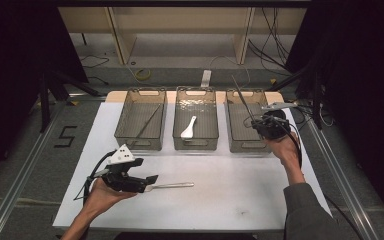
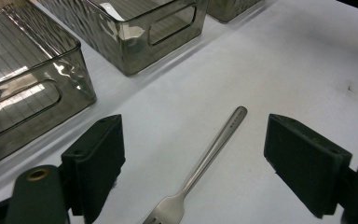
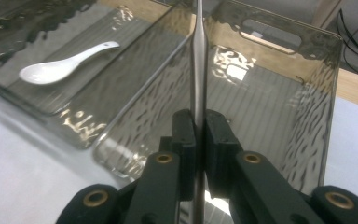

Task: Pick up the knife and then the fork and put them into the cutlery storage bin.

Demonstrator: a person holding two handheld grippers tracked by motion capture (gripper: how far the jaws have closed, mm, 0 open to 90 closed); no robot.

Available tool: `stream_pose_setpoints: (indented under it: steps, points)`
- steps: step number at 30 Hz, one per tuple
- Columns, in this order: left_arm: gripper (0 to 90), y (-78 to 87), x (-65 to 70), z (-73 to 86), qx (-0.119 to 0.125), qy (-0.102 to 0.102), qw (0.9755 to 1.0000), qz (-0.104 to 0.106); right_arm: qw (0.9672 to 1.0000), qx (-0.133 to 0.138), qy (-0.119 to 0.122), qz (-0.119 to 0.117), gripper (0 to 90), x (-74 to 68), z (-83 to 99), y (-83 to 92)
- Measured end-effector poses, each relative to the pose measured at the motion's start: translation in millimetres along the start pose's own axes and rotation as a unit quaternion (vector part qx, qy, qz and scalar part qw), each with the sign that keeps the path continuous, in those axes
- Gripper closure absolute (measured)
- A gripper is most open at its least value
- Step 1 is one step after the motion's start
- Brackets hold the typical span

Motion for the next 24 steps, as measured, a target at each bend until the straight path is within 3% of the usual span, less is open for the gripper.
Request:
stream_pose_setpoints:
  steps: [13, 24]
  points:
    - [19.6, -1.1, -0.8, 2.8, 0.000, 0.000, 1.0000, 0.000, 0.9984, -0.030, -0.045, 0.017, 84.7, 21.2, -7.2, -25.5]
    - [19.6, -2.5, 0.4, 4.4, -0.005, -0.001, 1.0000, 0.003, 0.9958, -0.056, -0.069, 0.022, 84.6, 19.3, -4.4, -45.5]
Point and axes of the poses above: each handheld gripper's, and its own axes: y roughly backward along the jaws, z roughly out of its underside, x roughly to its right, the point moved 8 cm from there along -y, roughly forward along the jaws, and after that the axes turned 10 degrees about y, right-handed, at the moved point
